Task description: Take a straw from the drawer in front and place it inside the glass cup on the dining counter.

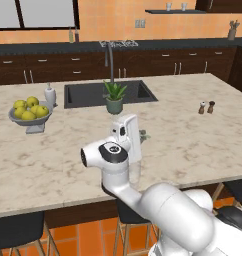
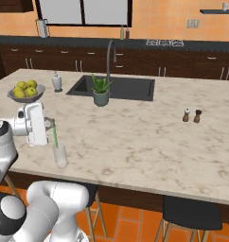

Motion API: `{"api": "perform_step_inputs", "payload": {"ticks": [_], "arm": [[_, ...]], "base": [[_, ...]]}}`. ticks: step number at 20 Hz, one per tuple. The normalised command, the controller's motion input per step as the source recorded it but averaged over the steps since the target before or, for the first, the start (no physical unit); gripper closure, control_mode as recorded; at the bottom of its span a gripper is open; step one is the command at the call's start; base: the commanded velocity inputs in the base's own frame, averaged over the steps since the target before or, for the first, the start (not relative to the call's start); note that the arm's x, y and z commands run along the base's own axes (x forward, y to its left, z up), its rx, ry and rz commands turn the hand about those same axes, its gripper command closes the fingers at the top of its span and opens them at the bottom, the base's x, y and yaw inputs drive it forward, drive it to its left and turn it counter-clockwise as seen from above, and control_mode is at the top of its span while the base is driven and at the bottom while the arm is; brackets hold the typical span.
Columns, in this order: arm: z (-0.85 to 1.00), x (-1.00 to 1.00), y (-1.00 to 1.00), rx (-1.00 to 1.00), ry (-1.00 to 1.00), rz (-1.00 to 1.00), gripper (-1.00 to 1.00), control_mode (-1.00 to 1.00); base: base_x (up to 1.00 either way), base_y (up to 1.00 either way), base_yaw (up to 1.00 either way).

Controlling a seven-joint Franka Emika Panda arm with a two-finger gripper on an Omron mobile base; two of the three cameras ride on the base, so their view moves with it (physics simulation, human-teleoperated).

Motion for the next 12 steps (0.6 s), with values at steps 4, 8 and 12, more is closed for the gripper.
{"api": "perform_step_inputs", "payload": {"ticks": [4, 8, 12], "arm": [[-0.16, 0.18, 0.06, 0.00, 0.00, 0.00, 1.00, -1.00], [-0.05, 0.30, 0.14, 0.00, 0.00, 0.00, 1.00, -1.00], [-0.01, 0.35, 0.19, 0.00, -0.01, 0.00, 1.00, -1.00]], "base": [[0.00, 0.00, 0.00], [0.00, 0.00, 0.00], [0.00, 0.00, 0.00]]}}
